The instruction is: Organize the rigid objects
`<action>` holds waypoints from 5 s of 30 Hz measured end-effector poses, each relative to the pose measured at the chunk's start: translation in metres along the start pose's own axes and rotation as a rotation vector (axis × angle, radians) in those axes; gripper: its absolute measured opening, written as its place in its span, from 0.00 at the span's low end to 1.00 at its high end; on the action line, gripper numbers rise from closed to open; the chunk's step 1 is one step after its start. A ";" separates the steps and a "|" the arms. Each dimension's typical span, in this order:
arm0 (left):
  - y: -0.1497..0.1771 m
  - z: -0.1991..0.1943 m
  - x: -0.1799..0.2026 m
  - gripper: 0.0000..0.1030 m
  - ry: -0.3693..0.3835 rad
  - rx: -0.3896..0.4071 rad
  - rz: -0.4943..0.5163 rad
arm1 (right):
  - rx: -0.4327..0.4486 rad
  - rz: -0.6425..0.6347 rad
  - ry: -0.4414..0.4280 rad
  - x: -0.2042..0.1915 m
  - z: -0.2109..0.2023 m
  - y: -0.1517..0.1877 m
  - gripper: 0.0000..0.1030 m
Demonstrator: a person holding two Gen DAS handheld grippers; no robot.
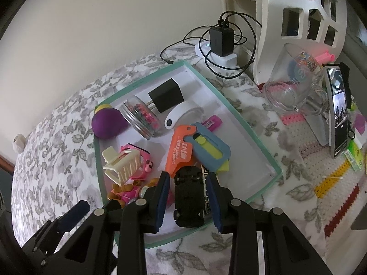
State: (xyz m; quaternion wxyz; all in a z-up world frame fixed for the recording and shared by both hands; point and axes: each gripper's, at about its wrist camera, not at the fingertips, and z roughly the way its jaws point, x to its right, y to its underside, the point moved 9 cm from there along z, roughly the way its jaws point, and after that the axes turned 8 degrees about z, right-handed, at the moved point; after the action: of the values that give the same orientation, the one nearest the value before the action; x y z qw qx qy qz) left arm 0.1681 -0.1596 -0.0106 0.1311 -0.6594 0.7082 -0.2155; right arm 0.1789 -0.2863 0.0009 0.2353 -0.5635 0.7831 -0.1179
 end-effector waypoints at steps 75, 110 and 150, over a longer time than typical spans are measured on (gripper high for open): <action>0.074 -0.087 -0.130 0.94 -0.359 0.042 -0.173 | 0.043 -0.169 -0.038 -0.032 -0.047 0.064 1.00; 0.098 -0.105 -0.128 0.94 -0.311 0.038 -0.152 | 0.058 -0.211 -0.047 -0.032 -0.069 0.084 1.00; 0.098 -0.104 -0.131 0.94 -0.318 0.034 -0.141 | 0.051 -0.227 -0.043 -0.032 -0.068 0.086 1.00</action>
State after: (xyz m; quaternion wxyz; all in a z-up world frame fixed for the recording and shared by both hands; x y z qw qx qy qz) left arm 0.0459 -0.0124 0.0200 0.2371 -0.7310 0.6267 -0.1292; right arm 0.0815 -0.2332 0.0286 0.2515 -0.6448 0.7057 -0.1515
